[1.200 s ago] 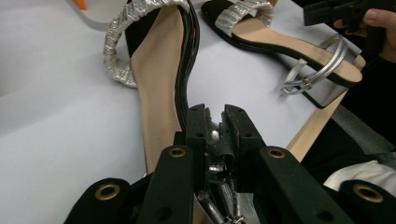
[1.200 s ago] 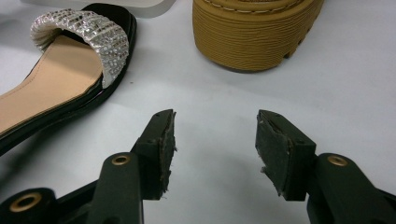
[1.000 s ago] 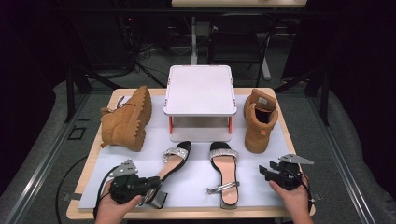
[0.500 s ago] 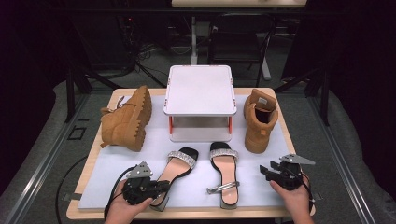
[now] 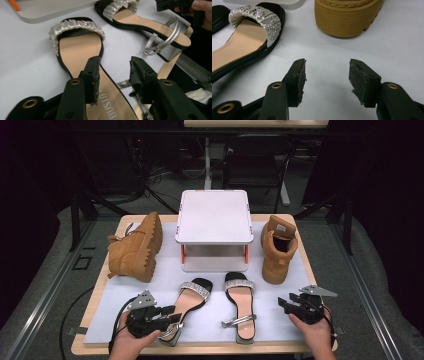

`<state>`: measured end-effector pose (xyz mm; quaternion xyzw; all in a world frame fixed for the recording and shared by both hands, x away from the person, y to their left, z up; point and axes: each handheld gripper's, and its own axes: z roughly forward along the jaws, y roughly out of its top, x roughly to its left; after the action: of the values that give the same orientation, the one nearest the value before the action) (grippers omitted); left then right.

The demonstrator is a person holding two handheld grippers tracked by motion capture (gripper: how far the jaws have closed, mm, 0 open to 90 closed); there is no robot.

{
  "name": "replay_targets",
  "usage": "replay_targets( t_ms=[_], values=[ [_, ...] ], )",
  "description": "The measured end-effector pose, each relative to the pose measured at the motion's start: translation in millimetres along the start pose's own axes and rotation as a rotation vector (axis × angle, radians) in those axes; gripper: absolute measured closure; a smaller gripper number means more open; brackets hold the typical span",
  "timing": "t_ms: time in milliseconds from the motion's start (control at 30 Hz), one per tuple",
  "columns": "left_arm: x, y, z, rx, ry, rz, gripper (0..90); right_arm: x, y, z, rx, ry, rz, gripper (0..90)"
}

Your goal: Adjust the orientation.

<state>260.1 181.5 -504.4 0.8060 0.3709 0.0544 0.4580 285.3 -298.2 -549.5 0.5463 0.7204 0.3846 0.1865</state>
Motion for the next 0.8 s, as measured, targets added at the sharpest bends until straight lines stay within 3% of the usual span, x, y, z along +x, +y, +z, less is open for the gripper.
replay_targets(
  t_ms=[167, 267, 467, 633, 800],
  values=[
    [6.8, 9.2, -4.0, -0.003, 0.037, -0.078, 59.7, 0.6, -0.4, 0.1, 0.007, -0.005, -0.002, 47.2],
    [8.9, 17.2, -2.3, 0.037, 0.028, -0.103, 57.0, 0.7, -0.5, -0.5, 0.007, -0.003, -0.004, 47.1],
    [11.1, 29.5, 19.8, 0.241, 0.104, -0.152, 33.6, 0.0, -1.2, -0.3, 0.011, 0.0, -0.001, 47.0],
    [12.0, 32.0, 43.2, 0.373, 0.123, -0.147, 31.0, -0.1, -1.3, -0.1, 0.01, 0.005, 0.002, 46.8],
    [10.4, 35.1, 61.0, 0.452, 0.171, -0.147, 29.7, -0.1, -1.5, 0.0, 0.01, 0.006, 0.002, 46.5]
  ],
)
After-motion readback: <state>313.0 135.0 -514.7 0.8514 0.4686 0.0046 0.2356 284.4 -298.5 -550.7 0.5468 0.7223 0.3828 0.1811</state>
